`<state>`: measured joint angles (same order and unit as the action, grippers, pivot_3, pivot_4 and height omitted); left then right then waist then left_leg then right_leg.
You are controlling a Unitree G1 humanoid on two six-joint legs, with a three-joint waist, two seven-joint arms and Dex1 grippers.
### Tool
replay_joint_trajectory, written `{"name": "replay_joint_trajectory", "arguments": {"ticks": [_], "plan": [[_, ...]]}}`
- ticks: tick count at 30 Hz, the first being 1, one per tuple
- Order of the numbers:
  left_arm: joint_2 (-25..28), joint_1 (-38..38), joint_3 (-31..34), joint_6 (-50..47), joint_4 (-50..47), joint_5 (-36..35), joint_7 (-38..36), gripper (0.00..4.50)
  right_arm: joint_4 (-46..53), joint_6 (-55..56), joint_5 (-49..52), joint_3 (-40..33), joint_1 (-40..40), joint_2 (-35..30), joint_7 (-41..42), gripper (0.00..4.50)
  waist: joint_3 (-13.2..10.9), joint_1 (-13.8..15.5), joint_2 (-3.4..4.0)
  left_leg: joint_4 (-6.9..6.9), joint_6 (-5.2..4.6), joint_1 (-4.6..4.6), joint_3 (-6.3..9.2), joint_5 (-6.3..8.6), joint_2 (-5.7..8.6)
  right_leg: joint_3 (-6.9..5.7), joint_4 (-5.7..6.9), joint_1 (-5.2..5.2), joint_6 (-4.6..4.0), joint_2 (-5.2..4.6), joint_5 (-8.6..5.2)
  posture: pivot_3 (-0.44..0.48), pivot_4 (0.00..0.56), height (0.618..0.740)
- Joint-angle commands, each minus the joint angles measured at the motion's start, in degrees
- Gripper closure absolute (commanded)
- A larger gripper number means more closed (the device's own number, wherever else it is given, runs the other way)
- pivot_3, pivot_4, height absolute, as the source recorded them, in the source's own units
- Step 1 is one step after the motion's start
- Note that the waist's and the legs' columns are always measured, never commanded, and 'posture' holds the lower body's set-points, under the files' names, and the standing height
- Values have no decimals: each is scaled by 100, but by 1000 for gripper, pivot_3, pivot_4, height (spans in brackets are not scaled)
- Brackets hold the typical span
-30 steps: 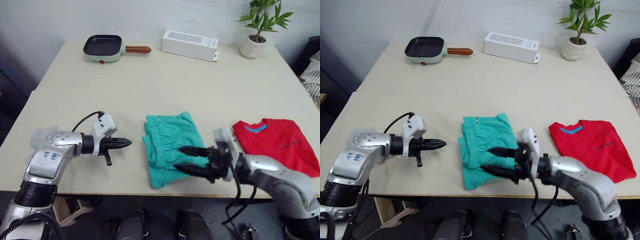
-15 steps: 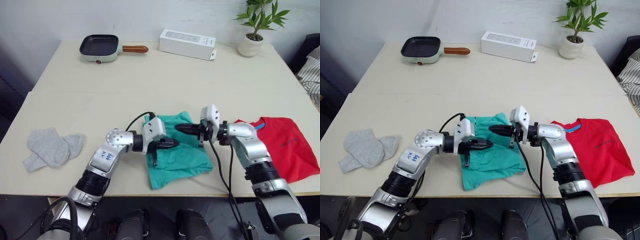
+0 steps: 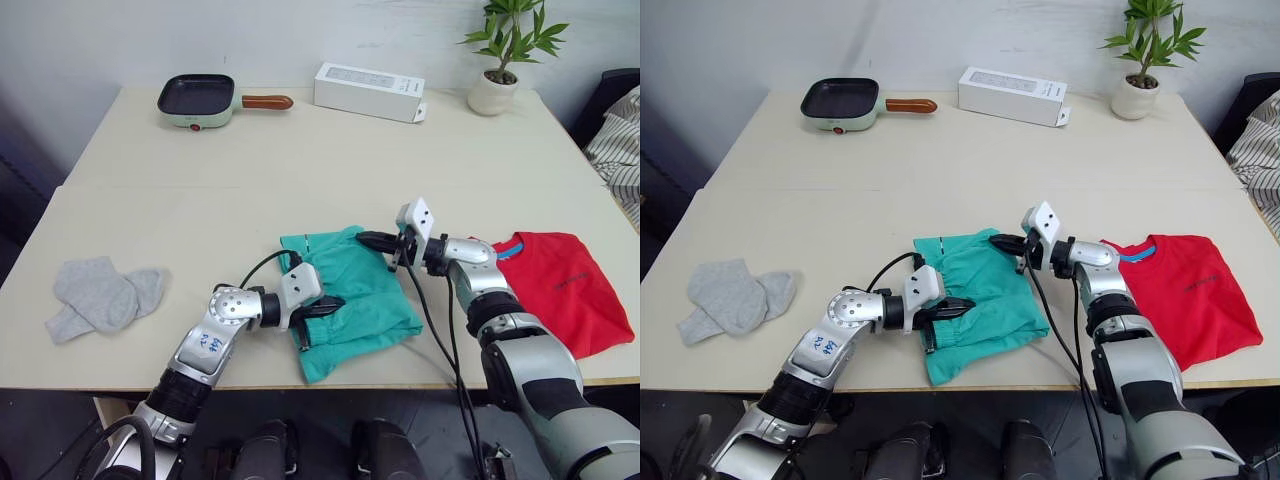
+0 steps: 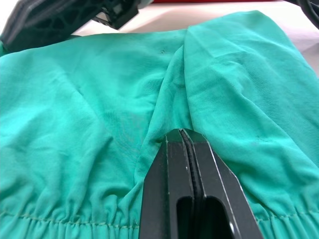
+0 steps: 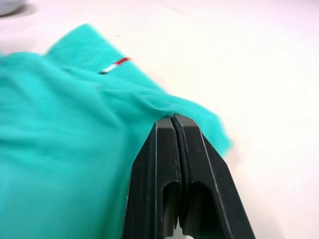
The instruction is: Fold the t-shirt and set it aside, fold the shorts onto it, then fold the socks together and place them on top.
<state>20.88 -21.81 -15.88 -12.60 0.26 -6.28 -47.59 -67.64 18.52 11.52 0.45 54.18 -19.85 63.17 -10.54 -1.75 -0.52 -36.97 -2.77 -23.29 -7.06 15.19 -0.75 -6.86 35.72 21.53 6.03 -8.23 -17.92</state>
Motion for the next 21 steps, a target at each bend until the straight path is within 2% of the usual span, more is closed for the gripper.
{"name": "replay_joint_trajectory", "arguments": {"ticks": [1, 4, 7, 12, 16, 21], "plan": [[-114, 11, 294, 534, 99, -104, 166, 4500, 148, -79, 340, -521, 196, -63, 99, 4471, -8, 2, 13, -3, -3, -3, -1, -2, 0, -1, -3, 0, 0, 0, 0, 0, 150, 740], [-175, -193, 616, 635, 42, -412, 118, 4500, 779, -303, 511, -621, -35, -186, 702, 4471, -12, 1, 18, -6, -7, -5, -3, -3, 0, 0, -3, 0, 0, 0, 0, 0, 150, 740], [-145, -449, 792, 449, 145, -529, 94, 4500, 2159, -923, 772, -560, -736, -341, 1177, 4471, -14, 27, 23, -6, -9, -7, 2, -2, 1, -5, -1, 0, 0, -2, 0, 0, 150, 740], [-250, -746, 571, 494, 827, -169, 206, 4500, 4422, -1567, 831, -256, -2297, -498, 1088, 4471, -14, 47, 23, -5, -12, -9, 9, 7, 4, -19, 9, -8, 3, 0, 2, 0, 150, 740], [-487, -908, 435, 603, 1382, 109, 461, 4500, 5261, -1385, 585, 98, -3186, -530, 988, 4471, -15, 30, 23, -5, -16, -13, -4, 10, 7, -26, 3, -5, 5, 3, 2, 0, 150, 740], [-578, -1057, 440, 689, 1857, 272, 590, 4500, 5984, -1280, 420, 420, -3826, -832, 1135, 4471, -17, 44, 21, -10, 9, -6, -1, 16, 6, -37, -8, -7, 7, -3, 2, 0, 150, 740]]}}
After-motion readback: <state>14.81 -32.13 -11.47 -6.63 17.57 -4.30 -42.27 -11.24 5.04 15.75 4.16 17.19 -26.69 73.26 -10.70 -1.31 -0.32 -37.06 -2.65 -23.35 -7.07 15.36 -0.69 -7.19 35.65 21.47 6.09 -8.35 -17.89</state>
